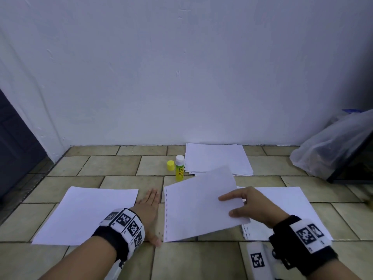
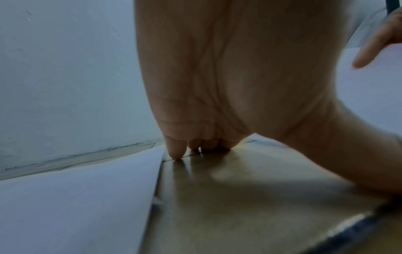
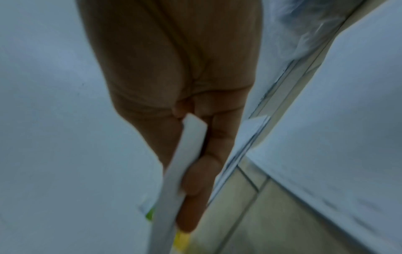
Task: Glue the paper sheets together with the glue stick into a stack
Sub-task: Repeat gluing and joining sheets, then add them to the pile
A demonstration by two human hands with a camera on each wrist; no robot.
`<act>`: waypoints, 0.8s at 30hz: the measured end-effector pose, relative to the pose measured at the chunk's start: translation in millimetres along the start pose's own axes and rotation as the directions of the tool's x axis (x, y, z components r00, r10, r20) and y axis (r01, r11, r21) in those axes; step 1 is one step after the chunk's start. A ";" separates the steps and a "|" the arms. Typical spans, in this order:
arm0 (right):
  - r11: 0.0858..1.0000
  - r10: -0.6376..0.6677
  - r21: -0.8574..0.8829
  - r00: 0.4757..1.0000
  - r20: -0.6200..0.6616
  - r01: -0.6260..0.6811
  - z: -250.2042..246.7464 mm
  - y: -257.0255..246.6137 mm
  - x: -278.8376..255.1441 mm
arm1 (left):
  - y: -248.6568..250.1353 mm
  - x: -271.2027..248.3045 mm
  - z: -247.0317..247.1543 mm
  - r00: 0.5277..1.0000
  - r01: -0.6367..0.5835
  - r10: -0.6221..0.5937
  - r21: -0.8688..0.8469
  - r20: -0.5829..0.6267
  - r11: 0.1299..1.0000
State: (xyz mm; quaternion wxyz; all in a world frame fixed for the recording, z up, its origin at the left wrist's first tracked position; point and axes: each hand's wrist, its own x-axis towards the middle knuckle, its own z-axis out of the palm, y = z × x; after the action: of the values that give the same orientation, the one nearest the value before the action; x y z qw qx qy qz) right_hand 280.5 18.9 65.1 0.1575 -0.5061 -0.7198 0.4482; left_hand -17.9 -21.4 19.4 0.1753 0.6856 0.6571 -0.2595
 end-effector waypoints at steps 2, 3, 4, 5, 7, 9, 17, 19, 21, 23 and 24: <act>0.997 -0.018 0.069 1.000 0.006 0.017 -18.7 -3.2 -4.7 | -1.5 0.5 0.1 1.000 -0.009 0.009 -0.012 0.003 1.000; 0.995 -0.046 0.089 0.999 0.012 0.044 -28.0 -5.2 -7.6 | -2.4 1.1 0.4 1.000 -0.014 0.014 -0.001 0.003 1.000; 0.992 -0.059 0.115 0.998 0.003 0.059 -38.2 -8.0 -9.8 | -2.8 2.4 1.4 1.000 -0.020 0.020 0.025 0.001 1.000; 0.984 -0.074 0.160 0.997 -0.016 0.076 -48.6 -10.8 -10.8 | -2.4 3.9 2.5 1.000 -0.018 0.018 0.047 -0.001 0.999; 0.951 -0.081 0.290 0.993 -0.089 0.104 -72.2 -14.3 -6.8 | -0.4 5.2 3.4 1.000 0.003 -0.002 0.053 -0.007 0.999; 0.930 -0.089 0.337 0.981 -0.174 0.144 -89.2 -16.8 1.2 | 2.2 3.6 1.5 1.000 0.015 -0.015 0.063 -0.003 0.998; 0.996 0.076 0.082 0.874 -0.479 -0.042 -103.0 -14.2 90.0 | 3.4 7.2 3.8 0.998 0.061 -0.061 0.074 -0.003 0.995; 0.989 0.131 0.002 0.881 -0.455 -0.146 -95.3 -8.4 110.7 | 4.2 7.4 4.8 0.998 0.068 -0.066 0.073 -0.020 0.995; 0.972 0.173 -0.072 0.886 -0.431 -0.225 -88.3 -1.4 127.3 | 4.5 5.9 5.9 0.997 0.069 -0.067 0.049 -0.042 0.996; 0.953 0.194 -0.140 0.898 -0.395 -0.267 -82.2 0.8 137.6 | 5.1 4.2 6.5 0.996 0.069 -0.067 0.037 -0.056 0.997; 0.943 0.205 -0.170 0.904 -0.376 -0.285 -79.6 -0.1 140.4 | 5.5 3.4 6.5 0.996 0.069 -0.066 0.037 -0.061 0.997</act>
State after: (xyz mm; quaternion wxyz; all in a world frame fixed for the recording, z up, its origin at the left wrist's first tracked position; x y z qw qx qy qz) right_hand 273.1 179.7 77.0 0.1688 -0.6796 -0.6553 0.2834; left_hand -13.3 -22.8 11.6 0.1333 0.6738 0.6796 -0.2574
